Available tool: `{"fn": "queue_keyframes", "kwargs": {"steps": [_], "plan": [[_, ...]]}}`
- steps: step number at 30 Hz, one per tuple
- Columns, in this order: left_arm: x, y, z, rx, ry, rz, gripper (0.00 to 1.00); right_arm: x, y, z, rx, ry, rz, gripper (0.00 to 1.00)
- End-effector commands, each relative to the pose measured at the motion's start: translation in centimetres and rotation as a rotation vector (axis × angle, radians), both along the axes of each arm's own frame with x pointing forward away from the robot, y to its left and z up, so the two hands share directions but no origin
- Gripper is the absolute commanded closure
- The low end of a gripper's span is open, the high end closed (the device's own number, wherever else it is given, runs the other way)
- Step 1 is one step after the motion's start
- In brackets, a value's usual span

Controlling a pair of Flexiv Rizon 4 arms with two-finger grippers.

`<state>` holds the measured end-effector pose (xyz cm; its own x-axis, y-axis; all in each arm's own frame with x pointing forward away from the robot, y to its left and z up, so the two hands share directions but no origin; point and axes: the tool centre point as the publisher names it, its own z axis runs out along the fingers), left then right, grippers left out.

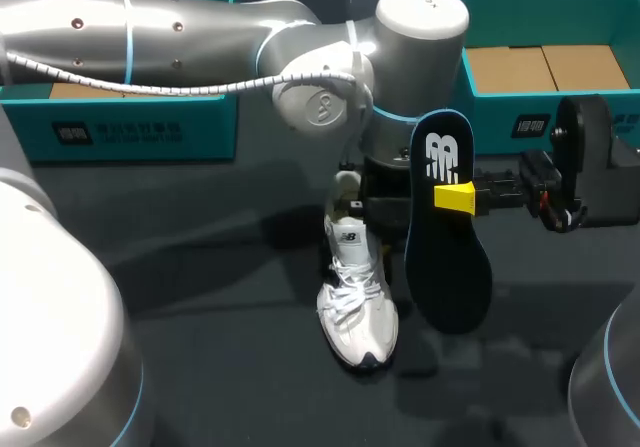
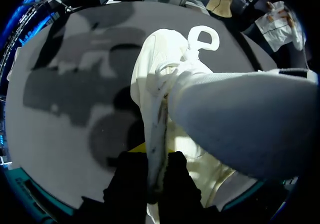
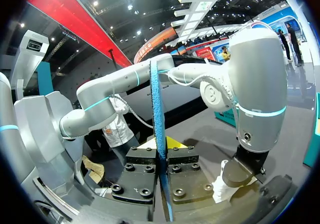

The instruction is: Take the shoe out of the shoebox, open the shoe tongue, remove and reinsert the insole, then place the shoe into the shoebox

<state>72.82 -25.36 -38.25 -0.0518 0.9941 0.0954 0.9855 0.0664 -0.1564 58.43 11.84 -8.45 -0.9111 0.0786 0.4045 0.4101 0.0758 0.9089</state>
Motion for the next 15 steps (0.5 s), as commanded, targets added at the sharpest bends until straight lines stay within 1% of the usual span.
{"fn": "queue_keyframes", "kwargs": {"steps": [1, 2, 3, 4, 6, 9, 13, 15], "plan": [[0.1, -0.4, -0.5, 0.004, -0.006, 0.006, 0.81, -0.3, 0.0, 0.0, -0.002, 0.001, -0.006, 1.0], [0.1, -0.4, -0.5, 0.003, -0.007, 0.008, 0.42, -0.3, 0.0, 0.0, -0.002, 0.001, -0.006, 1.0], [0.2, -0.4, -0.4, 0.0, -0.007, 0.014, 0.13, -0.3, 0.0, 0.0, -0.002, 0.001, -0.006, 1.0], [0.3, -0.4, -0.2, -0.004, -0.007, 0.018, 0.0, -0.3, 0.0, 0.0, -0.002, 0.001, -0.006, 1.0], [0.5, -0.3, 0.3, -0.024, -0.011, 0.031, 0.0, -0.3, 0.0, 0.0, -0.002, 0.001, -0.006, 1.0], [0.8, 0.0, 1.8, -0.072, -0.019, 0.036, 0.0, -0.3, 0.0, 0.0, -0.002, 0.001, -0.006, 1.0], [1.4, 0.7, 5.3, -0.19, -0.039, 0.029, 0.0, -0.3, 0.0, 0.0, -0.002, 0.001, -0.006, 1.0], [1.7, 1.0, 7.4, -0.296, -0.052, 0.027, 0.0, -0.3, 0.0, 0.0, -0.002, 0.001, -0.006, 1.0]]}}
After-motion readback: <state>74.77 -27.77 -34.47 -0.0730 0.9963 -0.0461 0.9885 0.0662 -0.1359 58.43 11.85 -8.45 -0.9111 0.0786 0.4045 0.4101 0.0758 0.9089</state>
